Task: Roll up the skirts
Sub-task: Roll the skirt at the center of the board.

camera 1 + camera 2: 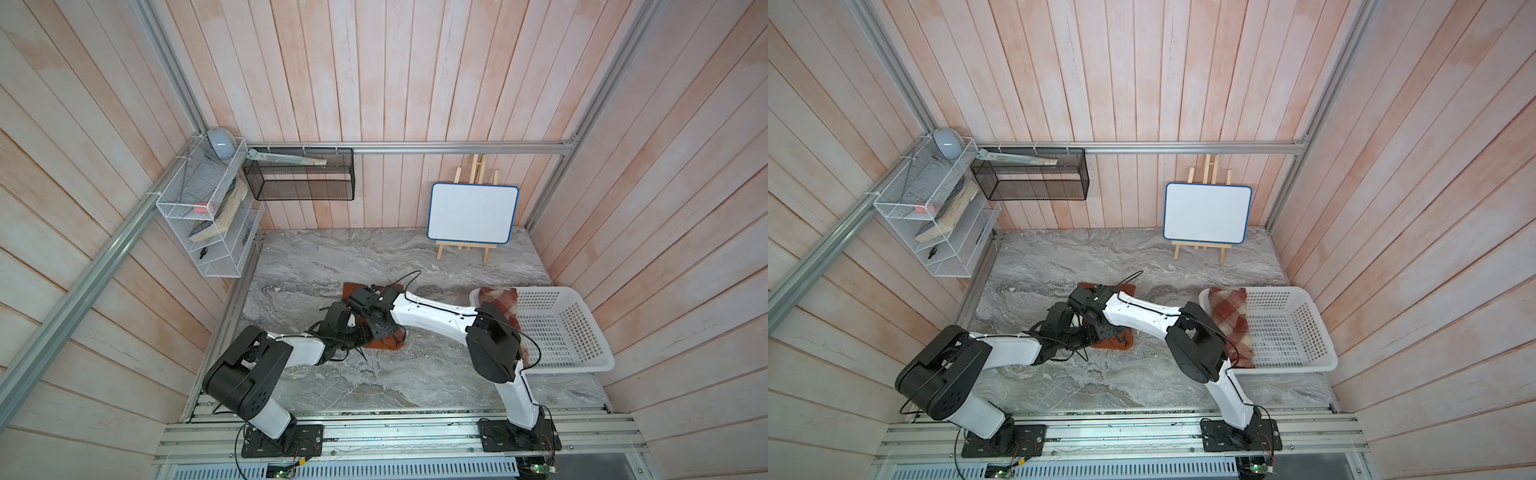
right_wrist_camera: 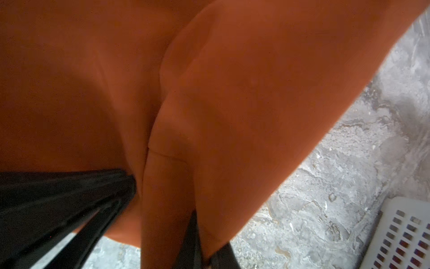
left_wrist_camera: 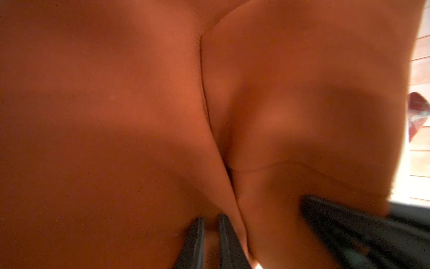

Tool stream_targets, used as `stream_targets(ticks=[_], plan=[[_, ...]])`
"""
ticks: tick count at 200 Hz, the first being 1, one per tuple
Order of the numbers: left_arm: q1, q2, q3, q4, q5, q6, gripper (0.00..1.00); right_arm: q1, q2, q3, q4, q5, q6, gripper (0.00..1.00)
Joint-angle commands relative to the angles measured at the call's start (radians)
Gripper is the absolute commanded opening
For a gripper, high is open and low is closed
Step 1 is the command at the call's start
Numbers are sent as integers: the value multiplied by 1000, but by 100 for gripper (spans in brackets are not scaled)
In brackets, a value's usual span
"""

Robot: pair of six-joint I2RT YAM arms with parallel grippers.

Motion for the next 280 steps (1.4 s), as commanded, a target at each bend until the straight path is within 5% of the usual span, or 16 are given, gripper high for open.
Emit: stream_targets(ticks=[1, 51, 118, 200, 280], plan=[[-12, 34, -55, -116, 26, -16, 17, 7, -3, 29, -10, 1, -10, 3], [-12, 4, -83, -123, 19, -28, 16, -24, -91, -117, 273, -176, -42, 24], [-11, -85, -136, -144, -14, -63, 14, -152, -306, -488, 716, -516, 30, 32], [-10, -49, -145, -119, 5, -88, 13, -148, -313, -531, 806, -577, 55, 39], [-10, -162, -190, -179, -44, -134, 10, -153, -259, -594, 979, -677, 129, 40]])
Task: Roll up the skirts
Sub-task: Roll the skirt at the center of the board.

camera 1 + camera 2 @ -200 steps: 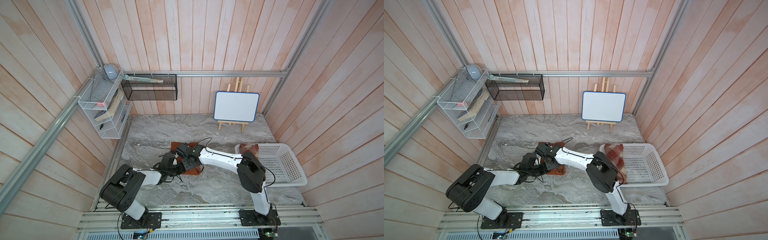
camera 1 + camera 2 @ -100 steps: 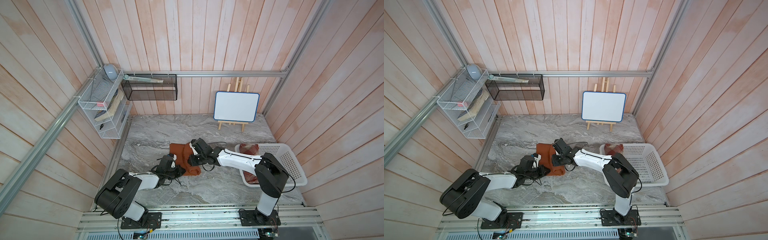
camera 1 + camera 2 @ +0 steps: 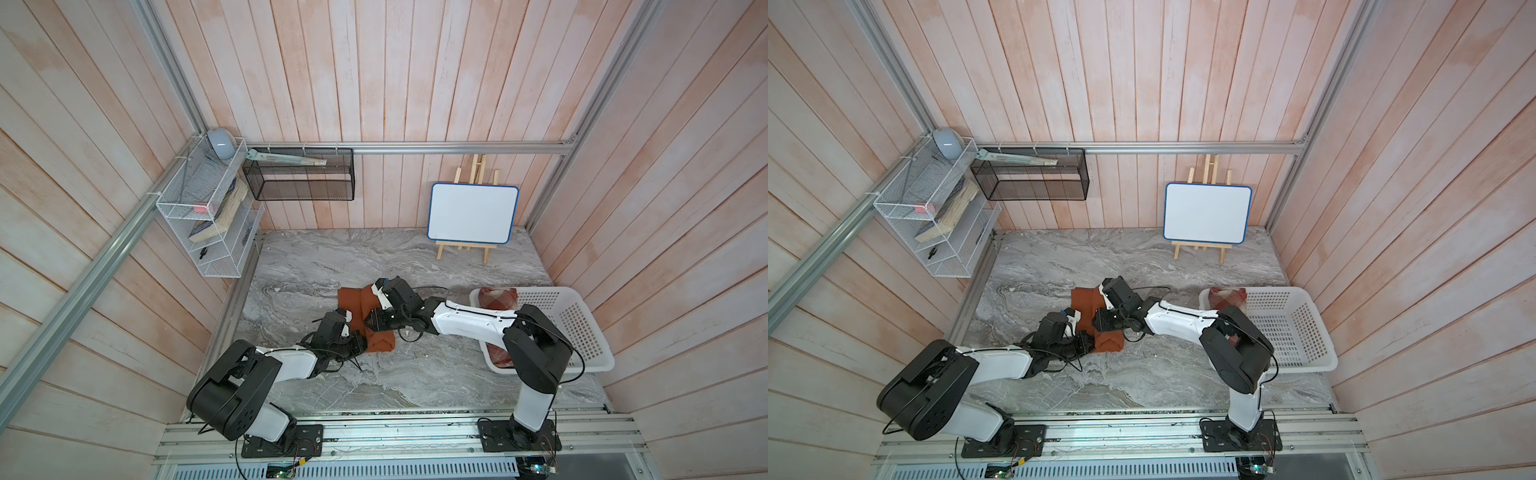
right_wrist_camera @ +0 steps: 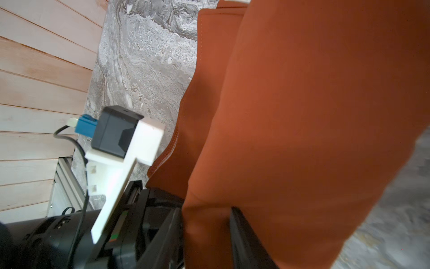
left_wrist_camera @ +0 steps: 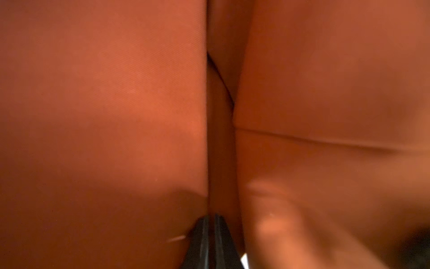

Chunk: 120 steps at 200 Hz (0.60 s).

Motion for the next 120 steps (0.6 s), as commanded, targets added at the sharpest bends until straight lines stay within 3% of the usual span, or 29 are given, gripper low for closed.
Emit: stream_targets(ticks=[1, 37, 70, 86, 120], plan=[[-8, -34, -61, -172, -44, -34, 10, 1, 35, -38, 83, -51, 38, 40], [-8, -218, -73, -294, -74, -66, 10, 1, 80, -34, 70, -44, 26, 39], [-8, -430, -28, -459, -155, -60, 16, 11, 85, -42, 82, -50, 38, 38], [-7, -453, 6, -476, -162, -55, 17, 14, 69, -47, 86, -47, 36, 38], [-17, -384, 20, -336, -113, -83, 19, 15, 71, -74, 140, -75, 73, 39]])
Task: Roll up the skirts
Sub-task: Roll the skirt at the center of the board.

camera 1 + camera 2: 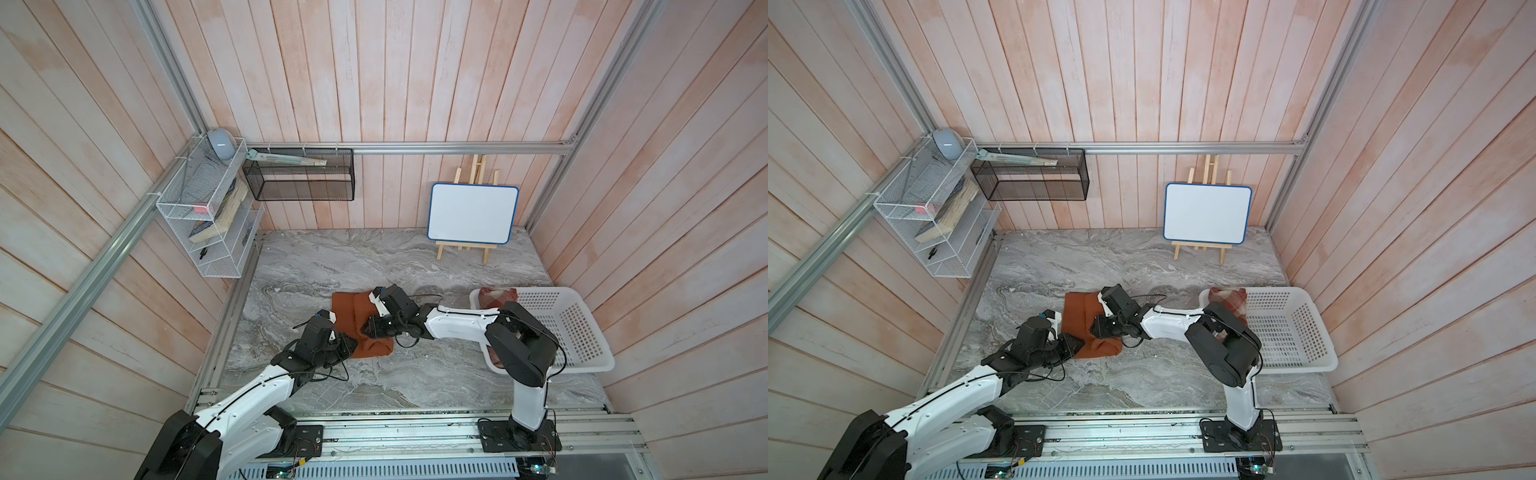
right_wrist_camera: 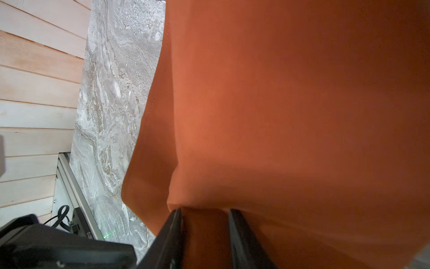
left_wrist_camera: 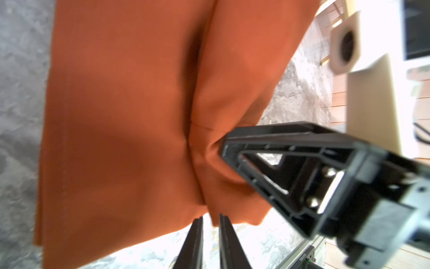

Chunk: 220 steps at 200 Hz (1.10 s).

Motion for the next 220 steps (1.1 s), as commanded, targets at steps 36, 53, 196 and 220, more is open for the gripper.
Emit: stream_targets(ticks=[36, 53, 196, 220], plan=[[-27, 55, -35, 224, 24, -70, 19, 9, 1, -47, 78, -36, 57, 39], [-27, 33, -67, 290, 37, -92, 19, 6, -3, -47, 78, -30, 59, 39], [-44, 248, -91, 405, 18, -109, 13, -23, -36, -113, 238, -155, 190, 37], [-40, 253, -111, 366, 3, -120, 10, -53, -115, -129, 234, -153, 188, 37]])
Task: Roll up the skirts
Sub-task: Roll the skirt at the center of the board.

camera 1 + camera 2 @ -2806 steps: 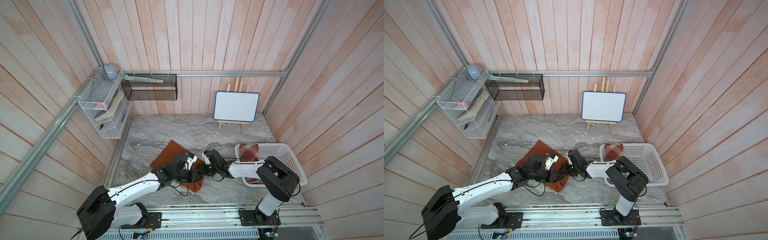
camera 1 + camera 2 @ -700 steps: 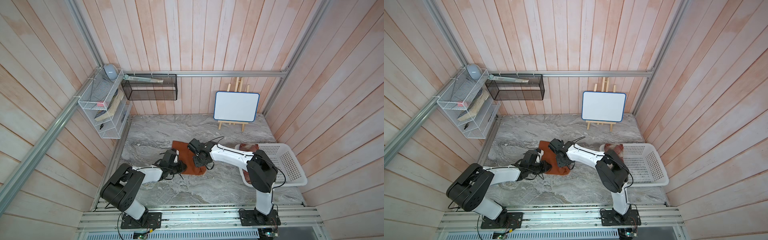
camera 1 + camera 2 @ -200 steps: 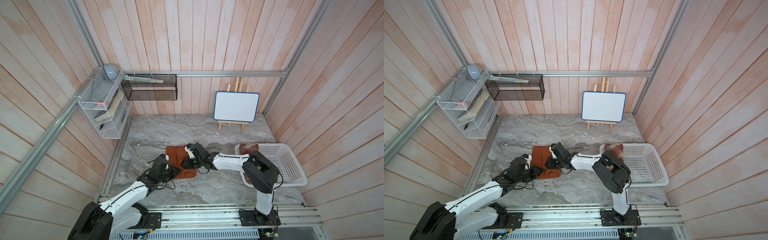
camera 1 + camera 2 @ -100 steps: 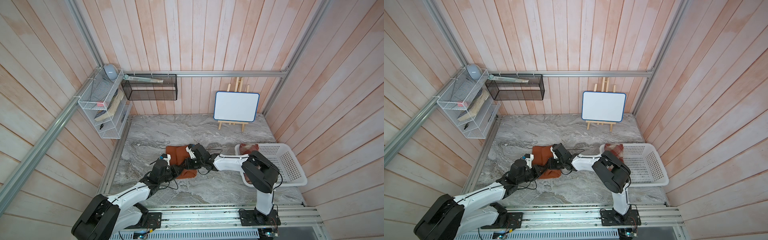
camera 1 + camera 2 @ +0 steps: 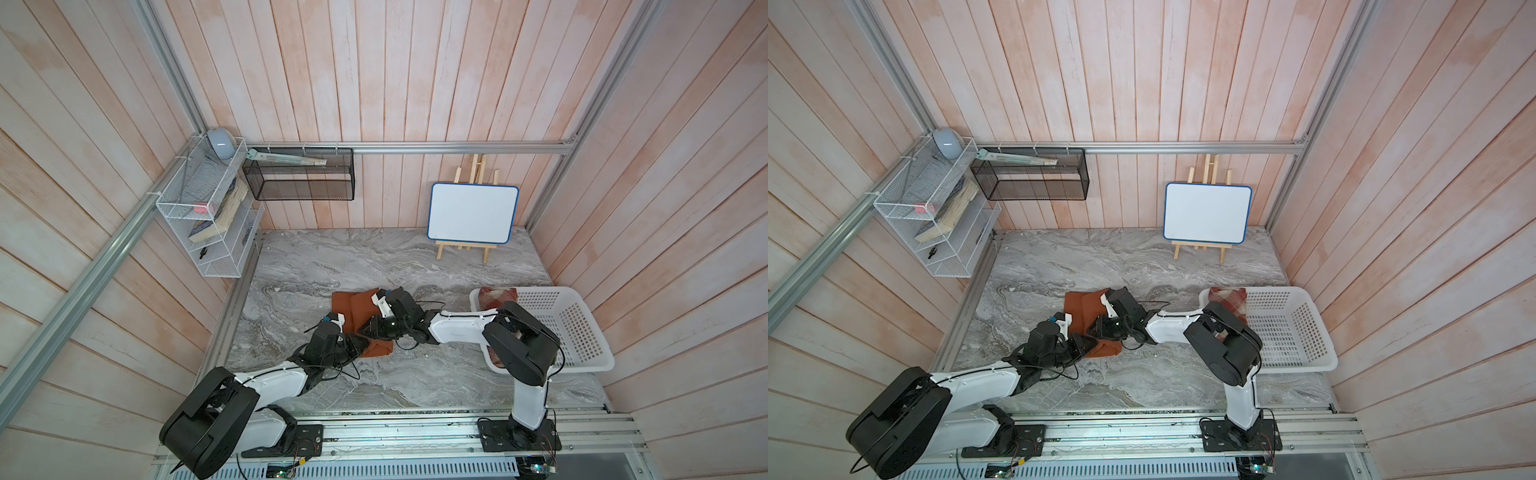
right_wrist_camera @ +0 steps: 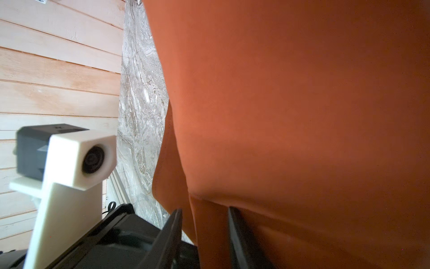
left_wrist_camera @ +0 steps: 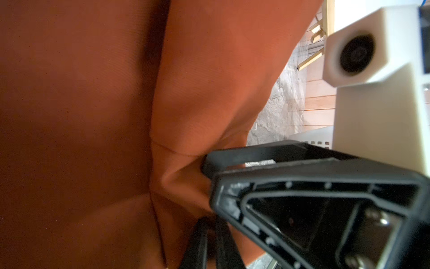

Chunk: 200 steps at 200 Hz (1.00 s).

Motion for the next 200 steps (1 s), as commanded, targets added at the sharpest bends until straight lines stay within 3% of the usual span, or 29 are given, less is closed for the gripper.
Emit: stream_targets(ticks=[1, 40, 77, 109, 200], plan=[[2, 13, -1, -92, -38, 16, 10, -31, -100, -19, 22, -24, 13, 37], [19, 87, -13, -82, -23, 28, 9, -76, -166, 3, 9, -100, -13, 38], [19, 149, -9, -44, 9, 26, 8, -94, -69, 124, -77, -123, -99, 22], [25, 131, 2, -85, 0, 43, 8, -92, 40, 183, -74, -132, -123, 15], [38, 126, 7, -148, -6, 83, 8, -166, 250, 213, 13, -163, -126, 15]])
